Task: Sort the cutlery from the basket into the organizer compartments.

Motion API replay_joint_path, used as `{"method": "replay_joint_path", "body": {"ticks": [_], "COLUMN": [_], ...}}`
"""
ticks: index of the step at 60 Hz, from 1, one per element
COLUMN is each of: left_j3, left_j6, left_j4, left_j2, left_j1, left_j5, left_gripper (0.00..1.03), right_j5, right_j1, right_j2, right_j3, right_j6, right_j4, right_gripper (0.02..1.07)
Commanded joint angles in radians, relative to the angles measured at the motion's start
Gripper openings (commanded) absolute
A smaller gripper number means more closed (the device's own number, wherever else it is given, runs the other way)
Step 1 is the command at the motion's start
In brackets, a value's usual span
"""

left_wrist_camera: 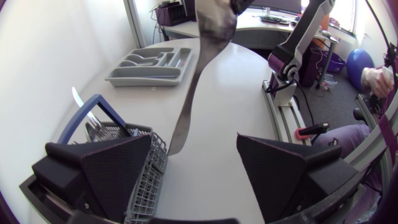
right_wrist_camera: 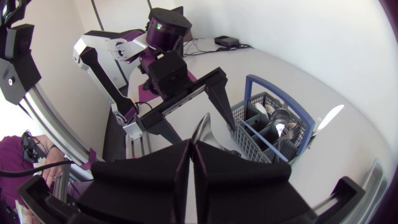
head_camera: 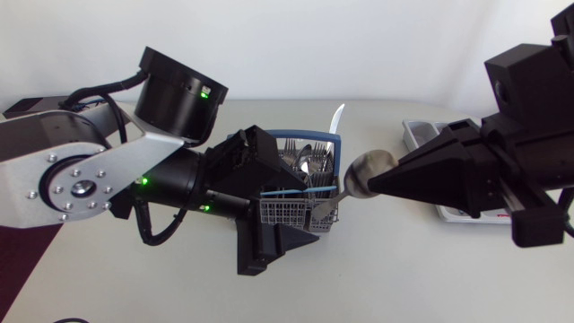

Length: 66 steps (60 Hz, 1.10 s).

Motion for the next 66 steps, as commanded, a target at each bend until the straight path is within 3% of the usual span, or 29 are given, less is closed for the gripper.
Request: {"method": "replay_joint_path", "body": {"ticks": [1,20,32,66], "left_j3": [0.041,0.069,0.077,0.072], "left_j6": [-0.005,0.035,0.053,0.073], "left_j4": [-0.029,-0.078,-0.085,-0.084], "left_j2": [0.020,0.075,0.098,0.118], "left_j1": [0.009,0.035,0.035,0.055], "left_j5": [0.039,0.143,0.158,0.208], "left_gripper": [0.93,0.84,0.77,0.20], "right_j5": [-0.043,-0.115,-0.153,-0.175], "right_j1": [-0.011,-0.017,-0.018,-0.040], "right_j2": [-0.007,-0.011,-0.014,-0.018], "right_j3": [-0.027,-0.023,-0.017,-0.014], "right_j6": [-0.018,-0.015,-0.010,-0.020], "right_j4": [-0.008,-0.027,-0.038,-0.038], "right_gripper": [0.07,0.07,0.07,0.07]}}
